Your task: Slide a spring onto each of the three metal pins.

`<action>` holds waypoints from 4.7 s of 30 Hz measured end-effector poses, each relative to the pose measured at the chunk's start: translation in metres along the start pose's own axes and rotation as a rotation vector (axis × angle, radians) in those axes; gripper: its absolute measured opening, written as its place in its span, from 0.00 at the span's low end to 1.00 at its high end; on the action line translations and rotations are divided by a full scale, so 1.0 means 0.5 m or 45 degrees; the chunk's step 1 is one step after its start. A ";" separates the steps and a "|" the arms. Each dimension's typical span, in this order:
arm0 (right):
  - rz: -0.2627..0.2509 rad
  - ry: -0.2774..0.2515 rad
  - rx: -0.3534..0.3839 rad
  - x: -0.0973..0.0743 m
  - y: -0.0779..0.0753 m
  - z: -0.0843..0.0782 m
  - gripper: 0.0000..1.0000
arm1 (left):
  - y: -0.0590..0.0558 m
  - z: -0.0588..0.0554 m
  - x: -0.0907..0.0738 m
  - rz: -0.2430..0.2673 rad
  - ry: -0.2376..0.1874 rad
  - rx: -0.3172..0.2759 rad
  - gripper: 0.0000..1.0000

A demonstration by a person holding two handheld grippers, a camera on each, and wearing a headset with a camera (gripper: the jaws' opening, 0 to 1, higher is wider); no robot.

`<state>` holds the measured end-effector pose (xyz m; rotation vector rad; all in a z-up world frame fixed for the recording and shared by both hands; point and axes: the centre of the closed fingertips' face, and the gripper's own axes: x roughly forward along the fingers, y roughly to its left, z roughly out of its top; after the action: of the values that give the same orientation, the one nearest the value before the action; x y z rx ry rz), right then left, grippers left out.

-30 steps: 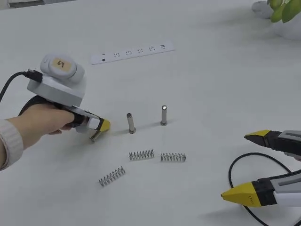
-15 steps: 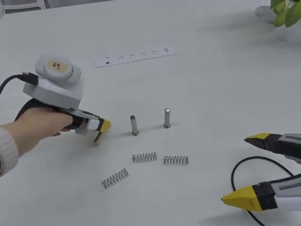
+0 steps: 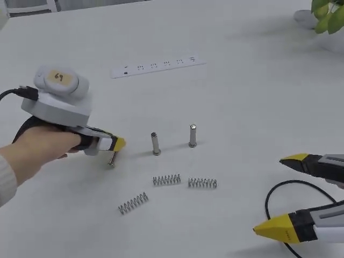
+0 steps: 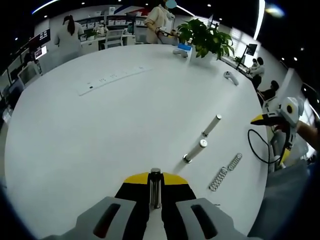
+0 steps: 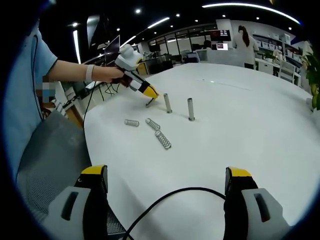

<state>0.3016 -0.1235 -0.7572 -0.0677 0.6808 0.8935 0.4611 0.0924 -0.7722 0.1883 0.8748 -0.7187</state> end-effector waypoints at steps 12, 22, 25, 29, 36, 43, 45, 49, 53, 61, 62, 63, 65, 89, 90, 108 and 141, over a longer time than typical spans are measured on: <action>0.008 0.000 -0.007 0.005 0.006 0.003 0.96 | 0.002 0.007 -0.018 0.012 -0.038 -0.008 0.00; 0.010 0.002 -0.011 0.006 0.008 0.004 0.96 | 0.001 0.006 -0.027 0.016 -0.051 -0.018 0.00; 0.011 0.000 -0.011 0.007 0.009 0.005 0.96 | 0.001 0.008 -0.027 0.018 -0.060 -0.011 0.00; 0.010 0.000 -0.016 0.006 0.010 0.004 0.96 | 0.000 0.006 -0.026 0.019 -0.062 -0.013 0.00; 0.011 0.001 -0.009 0.005 0.011 0.001 0.96 | -0.001 0.004 -0.027 0.022 -0.059 -0.007 0.00; 0.012 -0.002 -0.016 0.006 0.012 0.004 0.96 | -0.002 0.000 -0.038 0.029 -0.056 -0.005 0.00; 0.012 -0.003 -0.018 0.006 0.013 0.005 0.96 | -0.003 -0.001 -0.040 0.029 -0.057 -0.005 0.00; 0.014 -0.003 -0.018 0.007 0.014 0.005 0.96 | -0.002 -0.004 -0.043 0.035 -0.055 -0.003 0.00; 0.014 -0.002 -0.018 0.008 0.014 0.004 0.96 | -0.006 -0.008 -0.045 0.022 -0.048 -0.006 0.00; 0.011 0.000 -0.016 0.007 0.014 0.002 0.96 | -0.003 -0.009 -0.046 0.033 -0.050 0.002 0.00; 0.011 0.001 -0.018 0.007 0.014 0.002 0.96 | -0.004 -0.010 -0.046 0.029 -0.045 -0.003 0.00; 0.011 0.001 -0.016 0.007 0.014 0.001 0.96 | -0.004 -0.011 -0.045 0.030 -0.045 -0.002 0.00; 0.011 0.001 -0.017 0.007 0.014 0.001 0.96 | -0.004 -0.014 -0.044 0.032 -0.039 0.005 0.00; 0.012 0.000 -0.011 0.005 0.010 -0.002 0.95 | -0.013 -0.009 -0.034 0.026 -0.040 0.074 0.00; 0.012 0.000 -0.010 0.005 0.010 -0.002 0.95 | -0.012 -0.008 -0.033 0.028 -0.041 0.075 0.00; 0.010 0.002 -0.002 0.005 0.012 -0.006 0.95 | -0.012 -0.010 -0.030 0.027 -0.038 0.096 0.00; 0.011 0.011 -0.004 0.007 0.015 -0.007 0.94 | -0.025 -0.004 -0.034 -0.003 -0.058 0.140 0.26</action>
<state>0.2958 -0.1174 -0.7606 -0.0715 0.6877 0.9035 0.4445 0.0919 -0.7590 0.2676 0.7929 -0.7713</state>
